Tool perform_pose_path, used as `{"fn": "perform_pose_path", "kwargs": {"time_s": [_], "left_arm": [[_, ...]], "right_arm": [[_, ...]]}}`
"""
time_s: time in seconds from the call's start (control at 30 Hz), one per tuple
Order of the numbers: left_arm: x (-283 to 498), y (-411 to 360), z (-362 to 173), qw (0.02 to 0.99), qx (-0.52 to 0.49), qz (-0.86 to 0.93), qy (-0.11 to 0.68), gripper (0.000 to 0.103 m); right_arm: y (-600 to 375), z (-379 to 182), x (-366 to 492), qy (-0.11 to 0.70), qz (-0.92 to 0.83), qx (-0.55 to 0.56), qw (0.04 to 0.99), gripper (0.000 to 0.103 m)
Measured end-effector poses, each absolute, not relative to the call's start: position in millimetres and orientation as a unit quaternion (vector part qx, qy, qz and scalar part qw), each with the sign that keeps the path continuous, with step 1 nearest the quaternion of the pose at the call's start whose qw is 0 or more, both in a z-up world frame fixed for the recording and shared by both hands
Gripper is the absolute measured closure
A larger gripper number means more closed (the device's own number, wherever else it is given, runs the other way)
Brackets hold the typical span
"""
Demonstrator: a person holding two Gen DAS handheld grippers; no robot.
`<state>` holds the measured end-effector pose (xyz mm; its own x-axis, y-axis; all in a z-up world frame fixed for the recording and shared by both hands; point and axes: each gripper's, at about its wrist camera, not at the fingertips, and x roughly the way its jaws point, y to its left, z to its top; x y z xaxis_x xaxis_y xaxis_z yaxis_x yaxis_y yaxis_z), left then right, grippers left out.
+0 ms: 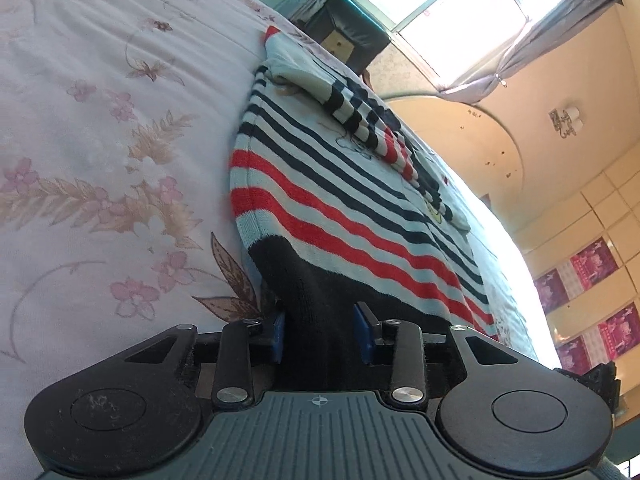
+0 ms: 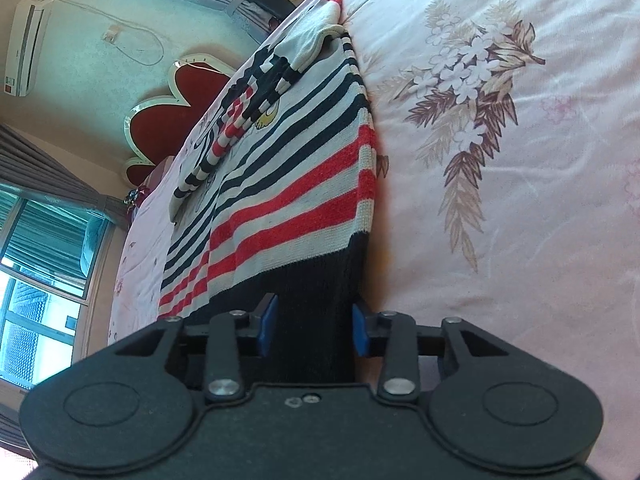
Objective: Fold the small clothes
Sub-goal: 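Lift the hem with both grippers and fold it toward the collar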
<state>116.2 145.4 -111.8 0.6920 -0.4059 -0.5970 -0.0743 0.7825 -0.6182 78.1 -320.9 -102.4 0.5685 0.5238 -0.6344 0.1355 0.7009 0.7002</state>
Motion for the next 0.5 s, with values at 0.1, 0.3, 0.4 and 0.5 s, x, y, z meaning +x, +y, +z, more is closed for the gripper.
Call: {"fn": "perform_pose_path", "kwargs": {"time_s": [0.1, 0.3, 0.4, 0.5], "left_arm": [[122.5, 154.6, -115.7, 0.859, -0.336, -0.087, 0.377, 0.066], [150.3, 163.7, -136.4, 0.819, -0.425, -0.124, 0.366, 0.066], [151.7, 150.7, -133.9, 0.823, -0.403, -0.142, 0.373, 0.066], [141.2, 132.2, -130.7, 0.83, -0.369, -0.163, 0.385, 0.066]], "right_arm": [[-321.2, -103.3, 79.7, 0.451, 0.122, 0.367, 0.804, 0.067], [-311.6, -105.4, 90.1, 0.451, 0.131, 0.366, 0.804, 0.067], [-309.6, -104.8, 89.2, 0.453, 0.135, 0.363, 0.803, 0.067], [-310.5, -103.9, 83.2, 0.454, 0.137, 0.363, 0.802, 0.067]]}}
